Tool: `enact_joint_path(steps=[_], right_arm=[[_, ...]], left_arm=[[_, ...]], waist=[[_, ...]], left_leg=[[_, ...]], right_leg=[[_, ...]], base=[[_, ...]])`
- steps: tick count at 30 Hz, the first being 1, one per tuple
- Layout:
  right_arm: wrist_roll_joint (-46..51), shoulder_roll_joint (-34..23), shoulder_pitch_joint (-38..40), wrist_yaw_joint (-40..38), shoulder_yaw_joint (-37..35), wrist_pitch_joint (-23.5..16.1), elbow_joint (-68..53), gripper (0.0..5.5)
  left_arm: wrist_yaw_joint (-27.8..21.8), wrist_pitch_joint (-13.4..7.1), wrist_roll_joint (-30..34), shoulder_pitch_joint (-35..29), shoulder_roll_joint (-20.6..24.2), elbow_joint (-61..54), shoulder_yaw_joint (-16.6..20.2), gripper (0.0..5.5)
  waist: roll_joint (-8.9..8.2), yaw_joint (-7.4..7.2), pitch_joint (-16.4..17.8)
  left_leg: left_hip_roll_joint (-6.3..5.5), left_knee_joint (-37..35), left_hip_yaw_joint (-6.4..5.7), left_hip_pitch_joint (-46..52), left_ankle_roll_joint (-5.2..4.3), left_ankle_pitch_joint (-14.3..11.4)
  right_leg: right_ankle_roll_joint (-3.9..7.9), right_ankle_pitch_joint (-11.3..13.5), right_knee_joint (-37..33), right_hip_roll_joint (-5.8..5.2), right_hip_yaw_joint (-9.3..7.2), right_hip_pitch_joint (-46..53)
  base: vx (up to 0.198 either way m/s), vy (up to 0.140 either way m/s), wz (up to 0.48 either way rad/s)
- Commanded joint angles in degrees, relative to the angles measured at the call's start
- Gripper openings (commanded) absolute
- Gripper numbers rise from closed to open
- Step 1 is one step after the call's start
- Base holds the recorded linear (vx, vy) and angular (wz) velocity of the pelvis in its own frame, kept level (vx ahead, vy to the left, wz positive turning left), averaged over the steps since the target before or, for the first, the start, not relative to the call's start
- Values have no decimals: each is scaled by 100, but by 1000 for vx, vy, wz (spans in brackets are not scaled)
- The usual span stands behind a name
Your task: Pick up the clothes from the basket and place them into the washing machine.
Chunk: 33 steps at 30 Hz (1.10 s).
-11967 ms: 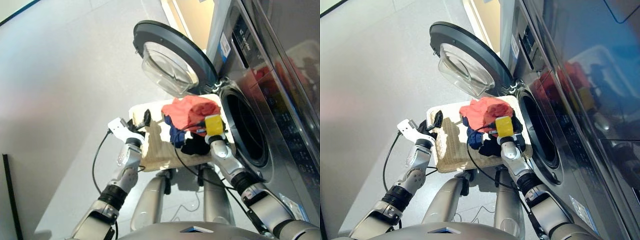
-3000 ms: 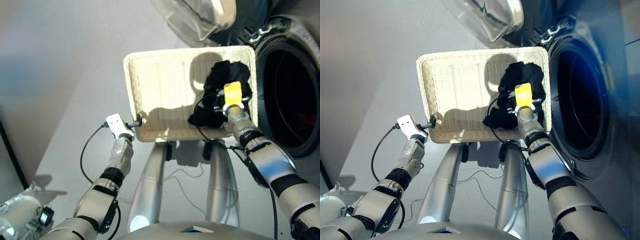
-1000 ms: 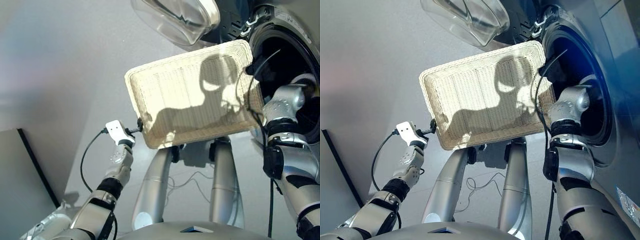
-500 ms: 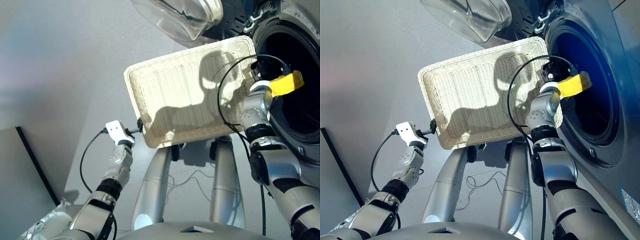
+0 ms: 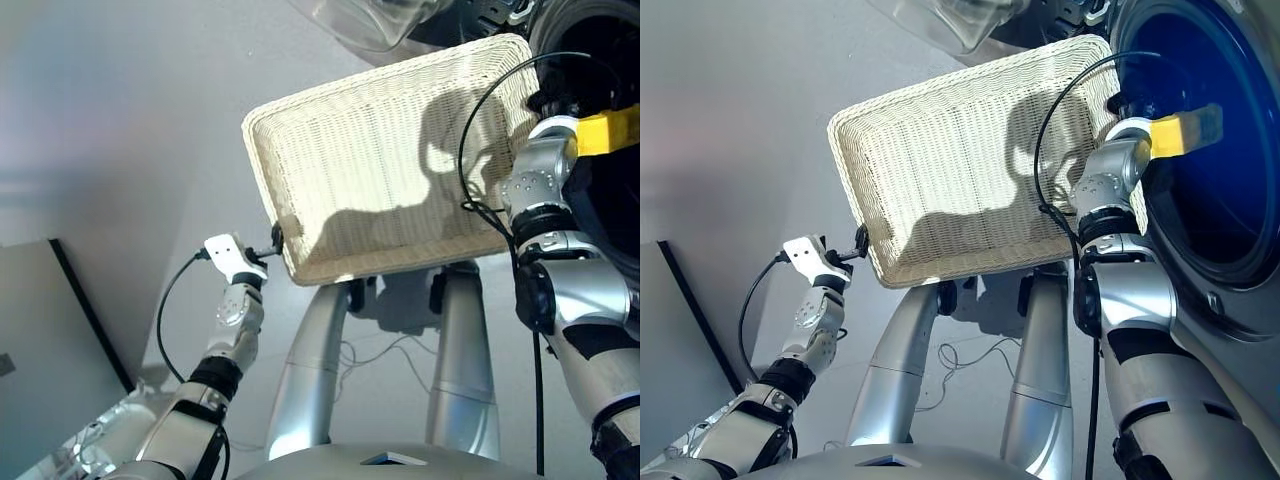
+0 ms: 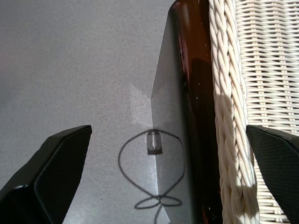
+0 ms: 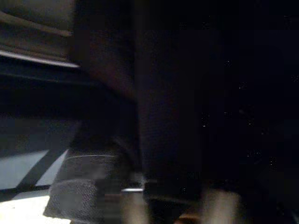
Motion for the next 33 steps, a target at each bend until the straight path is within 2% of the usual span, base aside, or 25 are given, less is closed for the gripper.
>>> enact_joint_path(steps=[1, 3, 6, 12, 13, 17, 18, 19, 21, 24, 28, 29, 33], right_arm=[[-402, -361, -607, 31, 477, -54, -185, 0], [-478, -459, -603, -4, 455, -143, -381, 0], [-790, -711, -538, -284, 216, -672, -1548, 0], [-1119, -1235, -537, -847, -349, -1338, -2076, 0], [-1102, -1263, -488, -888, -439, -1360, -2010, 0], [-1183, -1316, -322, -835, -339, -1034, -1562, 0], [-1090, -1221, -242, -643, -116, -659, -1032, 110], [-1043, -1143, -197, -432, 31, -509, -900, 550], [-946, -945, -70, -15, 355, -67, -343, 550], [-971, -585, 194, 430, 757, 268, -213, 550], [-1227, -149, 743, 871, 1050, 539, -255, 550], [-1229, -143, 752, 874, 1052, 541, -259, 550], [-1515, 194, 1392, 1033, 1206, 560, -701, 550]], left_arm=[[227, 205, -75, -133, 208, 644, 34, 550], [207, 189, -79, -94, 211, 572, 72, 550], [249, 128, -43, -31, 230, 422, 178, 550], [313, 54, 48, -6, 234, 541, 310, 550], [305, 57, 53, 13, 224, 574, 311, 550], [269, 73, 77, 38, 223, 707, 313, 550], [247, 111, 60, 25, 237, 795, 312, 550], [227, 114, 25, 22, 223, 800, 323, 550], [136, 161, 15, -4, 229, 876, 321, 550], [4, 217, -42, 6, 225, 886, 337, 550], [-141, 243, -47, 62, 230, 928, 404, 550], [-146, 243, -49, 73, 232, 928, 408, 550], [-180, 225, -37, 98, 226, 966, 538, 550]], waist=[[259, -41, 207], [258, -51, 166], [245, -90, 99], [222, -153, 3], [211, -164, -14], [162, -173, -50], [114, -157, -70], [100, -164, -58], [48, -159, -40], [-10, -185, 3], [-126, -203, -5], [-123, -212, -8], [-301, -241, -65]], left_leg=[[-160, -69, 27, 131, 122, -93], [-159, -154, 29, 182, 117, -76], [-163, -316, 42, 263, 112, -38], [-200, -526, 46, 412, 116, 1], [-200, -535, 55, 428, 121, -5], [-187, -575, 50, 495, 132, -11], [-169, -582, 49, 517, 128, -9], [-150, -609, 54, 544, 128, -1], [-128, -632, 59, 581, 123, 18], [-95, -650, 51, 612, 102, 68], [-92, -724, 0, 693, 81, 145], [-94, -728, -4, 698, 80, 148], [-97, -677, -107, 762, 75, 175]], right_leg=[[-264, -491, 364, 210, -414, 233], [-263, -471, 297, 229, -412, 273], [-241, -437, 168, 241, -404, 321], [-184, -404, 86, 247, -375, 395], [-183, -413, 85, 247, -378, 414], [-183, -399, 27, 245, -381, 490], [-193, -363, -26, 225, -394, 546], [-202, -347, -61, 225, -395, 578], [-218, -307, -132, 211, -420, 650], [-230, -249, -232, 187, -455, 743], [-239, -215, -336, 163, -533, 900], [-240, -214, -341, 162, -538, 908], [-263, -234, -377, 145, -638, 1094]], base=[[0, 0, 0], [0, 0, 0], [0, 0, 0], [0, 0, 0], [0, 0, 0], [0, 0, 0], [0, 0, 0], [0, 0, 0], [0, 0, 0], [0, 0, 0], [0, 0, 0], [0, 0, 0], [-1, -13, 19]])
